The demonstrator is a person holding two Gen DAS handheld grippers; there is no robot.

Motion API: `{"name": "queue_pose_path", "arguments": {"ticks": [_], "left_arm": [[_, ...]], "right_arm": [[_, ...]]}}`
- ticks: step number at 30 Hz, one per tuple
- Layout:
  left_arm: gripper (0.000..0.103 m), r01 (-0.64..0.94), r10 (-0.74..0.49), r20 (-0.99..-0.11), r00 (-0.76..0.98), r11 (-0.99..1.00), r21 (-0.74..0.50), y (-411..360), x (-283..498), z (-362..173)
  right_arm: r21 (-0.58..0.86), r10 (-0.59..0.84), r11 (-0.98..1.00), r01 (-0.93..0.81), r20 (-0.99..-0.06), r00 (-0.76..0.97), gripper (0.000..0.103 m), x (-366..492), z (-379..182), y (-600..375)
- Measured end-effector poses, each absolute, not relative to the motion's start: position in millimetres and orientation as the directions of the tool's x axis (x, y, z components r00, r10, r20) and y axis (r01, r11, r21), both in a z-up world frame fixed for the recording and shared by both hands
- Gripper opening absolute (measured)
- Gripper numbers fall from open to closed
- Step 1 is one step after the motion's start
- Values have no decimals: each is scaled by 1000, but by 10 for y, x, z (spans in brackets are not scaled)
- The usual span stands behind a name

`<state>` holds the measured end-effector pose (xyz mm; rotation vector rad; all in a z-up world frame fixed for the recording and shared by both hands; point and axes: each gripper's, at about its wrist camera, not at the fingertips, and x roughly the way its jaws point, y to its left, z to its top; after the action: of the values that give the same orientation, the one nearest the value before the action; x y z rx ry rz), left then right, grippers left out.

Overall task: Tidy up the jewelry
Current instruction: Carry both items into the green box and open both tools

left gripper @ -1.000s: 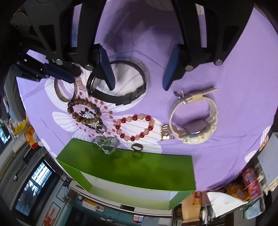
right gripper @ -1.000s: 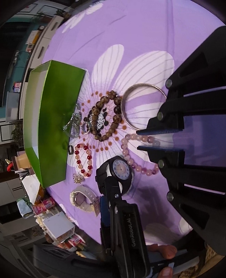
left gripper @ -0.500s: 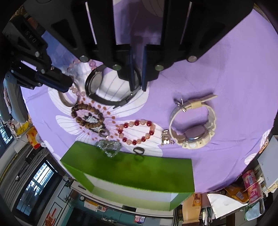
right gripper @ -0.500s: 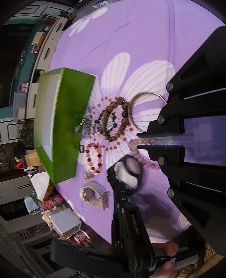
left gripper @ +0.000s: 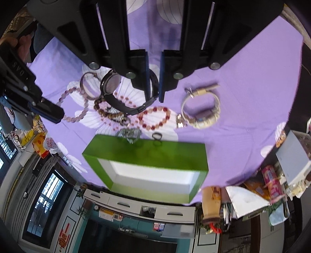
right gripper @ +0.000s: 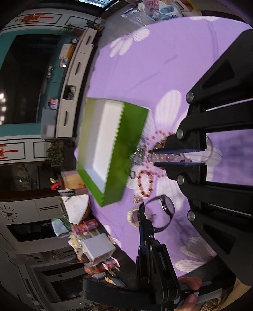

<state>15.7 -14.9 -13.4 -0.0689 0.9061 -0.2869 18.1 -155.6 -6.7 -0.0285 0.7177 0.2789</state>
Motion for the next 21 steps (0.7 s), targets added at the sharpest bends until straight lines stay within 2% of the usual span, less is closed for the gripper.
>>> {"name": "queue_pose_path", "arguments": {"ticks": [15,21], "left_arm": [[8,170,-237,-705,668,972,-165,-15,673,285],[8,162,-213,-695,687,977,-139,-94,1112,370]], "right_arm": [[-4,193,973,-232,-542,818,7,667,413,-1672],[-9,186,974,-225,-533,826,7,1047,464,-1696]]}}
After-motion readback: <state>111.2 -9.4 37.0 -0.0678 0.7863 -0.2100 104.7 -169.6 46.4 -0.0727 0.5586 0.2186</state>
